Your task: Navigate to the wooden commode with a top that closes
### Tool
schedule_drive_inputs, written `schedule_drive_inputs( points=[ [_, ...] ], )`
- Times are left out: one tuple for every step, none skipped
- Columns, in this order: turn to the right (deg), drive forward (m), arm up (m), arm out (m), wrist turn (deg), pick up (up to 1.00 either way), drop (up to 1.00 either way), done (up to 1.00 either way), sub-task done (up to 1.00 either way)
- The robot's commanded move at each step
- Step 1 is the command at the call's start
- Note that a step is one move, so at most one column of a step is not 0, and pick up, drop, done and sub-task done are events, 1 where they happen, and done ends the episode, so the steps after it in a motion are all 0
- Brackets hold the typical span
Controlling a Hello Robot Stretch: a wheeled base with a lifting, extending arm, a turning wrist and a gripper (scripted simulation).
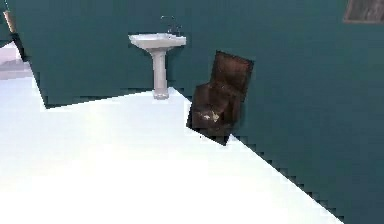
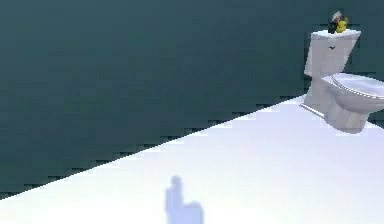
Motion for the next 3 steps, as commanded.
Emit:
schedule_drive_inputs(
  points=[
    [0.0, 1.00, 0.00, 0.00, 0.0, 0.00, 0.00, 0.00, 0.00],
    [9.0, 0.00, 0.00, 0.00, 0.0, 0.00, 0.00, 0.00, 0.00],
    [0.0, 0.05, 0.00, 0.00, 0.0, 0.00, 0.00, 0.00, 0.00]
  ],
)
